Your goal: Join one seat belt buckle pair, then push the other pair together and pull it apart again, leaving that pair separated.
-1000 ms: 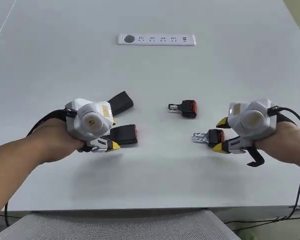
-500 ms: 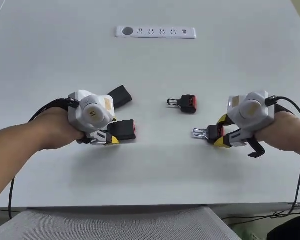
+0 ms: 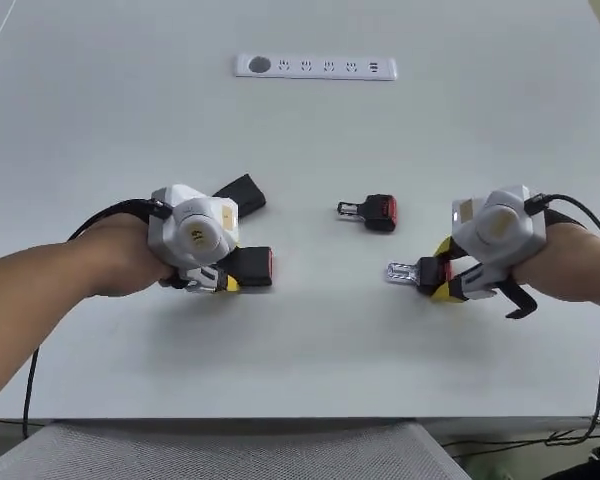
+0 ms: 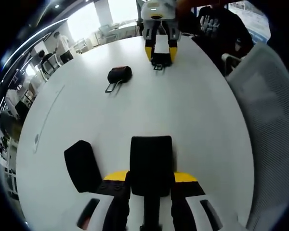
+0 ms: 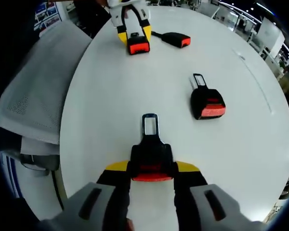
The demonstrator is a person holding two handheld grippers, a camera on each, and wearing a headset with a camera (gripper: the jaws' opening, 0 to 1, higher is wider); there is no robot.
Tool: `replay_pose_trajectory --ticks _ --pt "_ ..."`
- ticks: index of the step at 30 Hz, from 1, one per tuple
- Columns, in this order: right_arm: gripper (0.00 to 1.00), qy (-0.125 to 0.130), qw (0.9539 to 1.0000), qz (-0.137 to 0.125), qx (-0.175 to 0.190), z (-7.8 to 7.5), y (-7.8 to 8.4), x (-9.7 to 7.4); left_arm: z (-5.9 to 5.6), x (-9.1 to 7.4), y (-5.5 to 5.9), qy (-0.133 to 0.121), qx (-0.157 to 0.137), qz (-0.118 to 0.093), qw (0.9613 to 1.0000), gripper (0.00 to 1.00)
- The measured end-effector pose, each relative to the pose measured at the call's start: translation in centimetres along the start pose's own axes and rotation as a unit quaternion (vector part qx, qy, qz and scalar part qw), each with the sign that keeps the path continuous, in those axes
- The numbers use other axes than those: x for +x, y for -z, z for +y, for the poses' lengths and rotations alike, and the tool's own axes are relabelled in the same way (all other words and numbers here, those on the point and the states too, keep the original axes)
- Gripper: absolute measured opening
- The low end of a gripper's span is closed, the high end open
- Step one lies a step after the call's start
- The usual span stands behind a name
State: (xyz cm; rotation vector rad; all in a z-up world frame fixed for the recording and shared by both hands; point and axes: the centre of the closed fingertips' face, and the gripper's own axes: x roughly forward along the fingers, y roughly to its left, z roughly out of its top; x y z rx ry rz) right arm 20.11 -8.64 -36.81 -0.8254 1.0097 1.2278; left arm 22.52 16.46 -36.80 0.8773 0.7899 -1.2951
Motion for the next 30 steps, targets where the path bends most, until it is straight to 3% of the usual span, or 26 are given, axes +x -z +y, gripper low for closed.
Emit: replay_pose_trajectory --ticks 7,21,30 --pt "0.34 -0.003 1.0 0.001 -0.006 -0.4 -0.2 0.0 -0.9 -0.5 -0.6 0.006 0.003 -0.001 1.0 0.33" --pt "0.35 0.005 0.9999 0.012 -0.001 -0.3 -0.4 0.1 -0.3 0.5 0.3 0.009 0.005 -0.004 0.9999 0.33" --pt "0.35 0.011 0.9999 0.0 0.001 0.4 -1.7 0.7 -0.3 0.6 0.3 0.008 0.005 -0.002 1.0 0.33"
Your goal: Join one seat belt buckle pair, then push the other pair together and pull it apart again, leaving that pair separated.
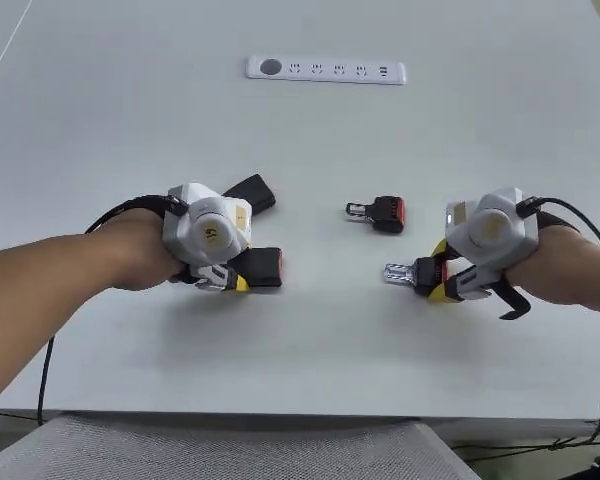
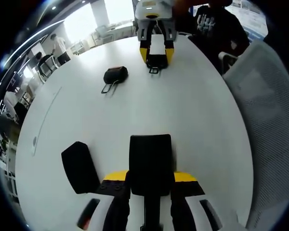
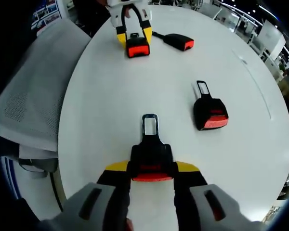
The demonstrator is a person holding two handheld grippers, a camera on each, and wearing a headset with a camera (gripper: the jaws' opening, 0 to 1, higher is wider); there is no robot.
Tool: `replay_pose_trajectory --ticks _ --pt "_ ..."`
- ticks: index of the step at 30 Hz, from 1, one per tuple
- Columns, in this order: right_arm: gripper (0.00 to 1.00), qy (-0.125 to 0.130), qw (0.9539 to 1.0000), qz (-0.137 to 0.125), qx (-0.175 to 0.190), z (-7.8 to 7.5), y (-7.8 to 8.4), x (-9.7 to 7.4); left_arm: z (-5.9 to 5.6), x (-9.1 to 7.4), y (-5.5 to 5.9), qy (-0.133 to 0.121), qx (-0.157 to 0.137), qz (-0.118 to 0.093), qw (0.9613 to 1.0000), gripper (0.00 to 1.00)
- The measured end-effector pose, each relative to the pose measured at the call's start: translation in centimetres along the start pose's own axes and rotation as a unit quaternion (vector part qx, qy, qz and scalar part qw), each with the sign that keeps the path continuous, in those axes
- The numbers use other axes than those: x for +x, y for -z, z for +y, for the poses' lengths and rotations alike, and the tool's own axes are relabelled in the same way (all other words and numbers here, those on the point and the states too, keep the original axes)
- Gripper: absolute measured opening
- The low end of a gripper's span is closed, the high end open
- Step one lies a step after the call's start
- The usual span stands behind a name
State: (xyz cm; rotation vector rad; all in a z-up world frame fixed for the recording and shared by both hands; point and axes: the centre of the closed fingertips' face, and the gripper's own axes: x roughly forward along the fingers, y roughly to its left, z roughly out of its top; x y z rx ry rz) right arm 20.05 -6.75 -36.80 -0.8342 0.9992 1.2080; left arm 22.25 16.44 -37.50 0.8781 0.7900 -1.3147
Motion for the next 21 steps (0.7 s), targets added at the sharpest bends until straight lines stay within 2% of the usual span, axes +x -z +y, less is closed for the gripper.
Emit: replay_pose_trajectory --ticks 3,21 --pt "0.35 -0.003 1.0 -0.004 0.001 0.3 -0.5 0.2 0.0 0.0 0.0 0.0 0.001 0.002 1.0 0.33" --pt "0.35 0.003 0.9978 -0.065 0.007 0.9 -6.8 3.1 -0.3 -0.2 -0.2 0.0 0.005 0.003 1.0 0.33"
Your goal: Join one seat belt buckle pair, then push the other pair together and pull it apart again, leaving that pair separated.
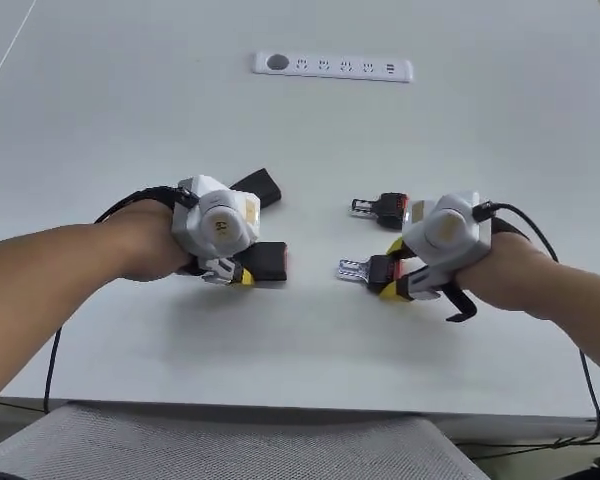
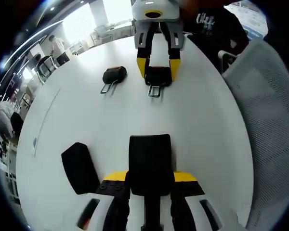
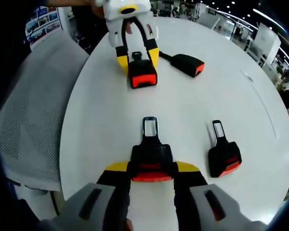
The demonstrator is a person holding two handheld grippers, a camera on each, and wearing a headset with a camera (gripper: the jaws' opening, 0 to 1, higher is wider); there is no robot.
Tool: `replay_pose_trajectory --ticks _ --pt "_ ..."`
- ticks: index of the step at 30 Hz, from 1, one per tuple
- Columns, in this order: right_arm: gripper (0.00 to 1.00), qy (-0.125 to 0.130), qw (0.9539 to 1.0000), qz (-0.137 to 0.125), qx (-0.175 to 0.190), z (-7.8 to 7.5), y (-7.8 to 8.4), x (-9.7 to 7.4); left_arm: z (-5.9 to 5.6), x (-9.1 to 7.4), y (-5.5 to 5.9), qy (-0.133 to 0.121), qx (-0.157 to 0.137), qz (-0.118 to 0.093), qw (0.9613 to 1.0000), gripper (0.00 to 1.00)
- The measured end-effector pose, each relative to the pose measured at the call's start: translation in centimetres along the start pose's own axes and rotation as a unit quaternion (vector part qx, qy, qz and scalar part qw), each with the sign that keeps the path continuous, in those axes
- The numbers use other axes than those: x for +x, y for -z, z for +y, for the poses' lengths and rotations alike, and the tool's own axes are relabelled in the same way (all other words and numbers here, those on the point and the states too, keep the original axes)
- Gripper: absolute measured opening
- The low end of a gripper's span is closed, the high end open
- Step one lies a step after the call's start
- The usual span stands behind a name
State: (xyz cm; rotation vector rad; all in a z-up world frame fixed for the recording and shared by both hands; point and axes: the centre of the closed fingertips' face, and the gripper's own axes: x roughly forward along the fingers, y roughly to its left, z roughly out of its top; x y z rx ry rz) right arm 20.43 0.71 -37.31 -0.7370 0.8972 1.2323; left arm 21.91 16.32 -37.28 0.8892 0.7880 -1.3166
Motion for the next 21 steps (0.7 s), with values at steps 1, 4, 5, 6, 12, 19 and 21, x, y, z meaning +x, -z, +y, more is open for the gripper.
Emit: replay_pose_trajectory --ticks 1,4,5,6,12,19,21 --pt "0.35 0.002 1.0 -0.003 0.003 0.0 -0.2 0.1 0.0 0.0 0.0 0.0 0.001 0.0 1.0 0.33" --pt "0.35 0.007 0.9998 -0.015 0.012 -0.1 -1.1 0.6 0.0 0.0 0.0 0.001 0.002 -0.002 1.0 0.33" --pt "0.35 0.007 0.9998 -0.017 0.013 -0.1 -1.3 0.7 -0.1 0.0 0.0 0.001 0.002 -0.002 1.0 0.33" --pt "0.35 0.007 0.9997 -0.018 0.013 -0.1 -1.5 0.8 -0.1 0.0 0.0 0.002 0.002 -0.002 1.0 0.33" --pt "0.35 0.004 0.9997 -0.022 0.008 0.2 -2.7 1.6 -0.2 -0.1 0.0 0.001 0.002 -0.004 1.0 0.33" --pt "0.35 -0.001 0.9997 -0.023 -0.001 0.4 -4.0 2.3 -0.2 -0.1 0.0 0.001 0.004 -0.005 1.0 0.33" --pt "0.35 -0.004 0.9997 -0.022 -0.007 0.4 -4.6 2.6 -0.3 -0.2 -0.1 0.0 0.004 -0.006 1.0 0.33"
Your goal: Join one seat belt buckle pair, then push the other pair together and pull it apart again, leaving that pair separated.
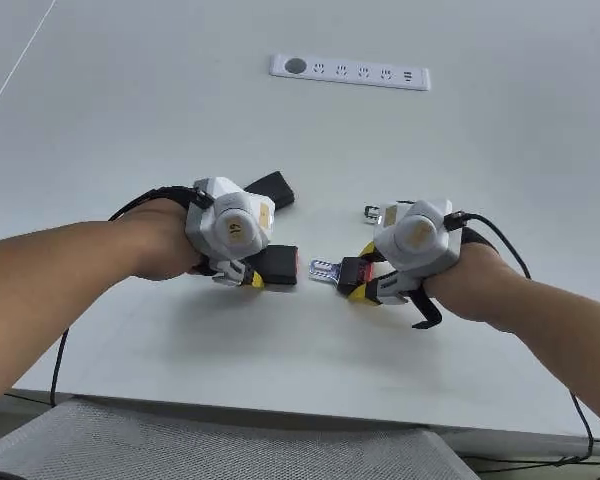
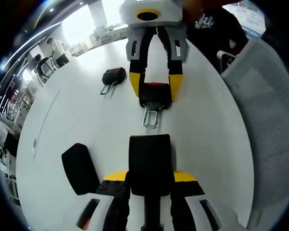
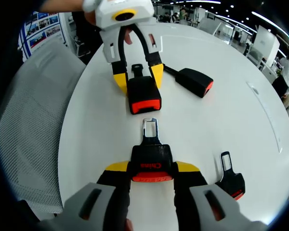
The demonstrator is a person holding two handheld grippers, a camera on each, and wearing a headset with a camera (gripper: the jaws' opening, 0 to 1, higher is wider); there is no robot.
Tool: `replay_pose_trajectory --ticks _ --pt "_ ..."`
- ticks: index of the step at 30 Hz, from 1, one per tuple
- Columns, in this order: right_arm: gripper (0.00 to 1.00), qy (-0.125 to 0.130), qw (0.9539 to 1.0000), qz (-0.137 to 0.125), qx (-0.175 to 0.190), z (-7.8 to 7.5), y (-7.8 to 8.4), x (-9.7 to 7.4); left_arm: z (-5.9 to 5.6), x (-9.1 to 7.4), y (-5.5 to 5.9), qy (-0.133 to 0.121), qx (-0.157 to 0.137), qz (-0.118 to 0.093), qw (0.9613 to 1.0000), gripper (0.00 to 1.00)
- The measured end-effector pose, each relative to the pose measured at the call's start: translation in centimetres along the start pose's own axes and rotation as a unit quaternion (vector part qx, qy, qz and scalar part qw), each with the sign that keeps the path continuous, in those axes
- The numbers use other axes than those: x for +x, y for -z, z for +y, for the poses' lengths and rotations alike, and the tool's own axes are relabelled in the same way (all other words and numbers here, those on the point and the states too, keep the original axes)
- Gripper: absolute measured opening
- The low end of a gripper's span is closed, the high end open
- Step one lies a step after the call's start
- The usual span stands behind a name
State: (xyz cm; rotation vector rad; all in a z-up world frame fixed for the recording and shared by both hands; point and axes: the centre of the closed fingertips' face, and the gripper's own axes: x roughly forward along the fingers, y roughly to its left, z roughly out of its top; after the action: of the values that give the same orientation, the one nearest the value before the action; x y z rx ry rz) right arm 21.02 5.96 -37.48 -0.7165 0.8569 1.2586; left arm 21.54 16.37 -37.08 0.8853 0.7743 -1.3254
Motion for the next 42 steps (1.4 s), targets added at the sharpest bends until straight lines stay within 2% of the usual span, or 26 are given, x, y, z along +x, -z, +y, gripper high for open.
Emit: replay_pose_trajectory --ticks 7,12,16,20,31,36,42 --pt "0.35 -0.009 0.9997 0.013 -0.018 0.2 -1.0 0.7 0.0 -0.1 -0.1 0.001 0.0 0.001 1.0 0.33" --pt "0.35 -0.002 0.9997 0.017 -0.02 0.1 -1.3 0.8 0.1 -0.1 0.0 0.0 -0.004 -0.001 1.0 0.33" --pt "0.35 -0.002 0.9991 0.024 -0.035 0.2 -1.4 0.7 0.2 -0.1 0.0 0.001 -0.003 0.001 1.0 0.33" --pt "0.35 0.007 0.9974 0.032 -0.064 0.3 -2.0 0.6 0.3 -0.1 0.0 0.002 -0.002 0.0 1.0 0.33" --pt "0.35 0.0 0.998 0.023 -0.058 0.1 -2.5 1.3 0.6 0.2 0.1 0.005 0.006 0.001 1.0 0.33" --pt "0.34 -0.018 0.9987 0.015 -0.045 -0.1 -2.4 1.4 0.5 0.0 -0.1 0.008 0.015 -0.003 0.9999 0.32" --pt "0.33 -0.016 0.9984 0.02 -0.05 0.1 -2.8 1.6 0.6 0.1 -0.1 0.011 0.006 -0.001 0.9999 0.32"
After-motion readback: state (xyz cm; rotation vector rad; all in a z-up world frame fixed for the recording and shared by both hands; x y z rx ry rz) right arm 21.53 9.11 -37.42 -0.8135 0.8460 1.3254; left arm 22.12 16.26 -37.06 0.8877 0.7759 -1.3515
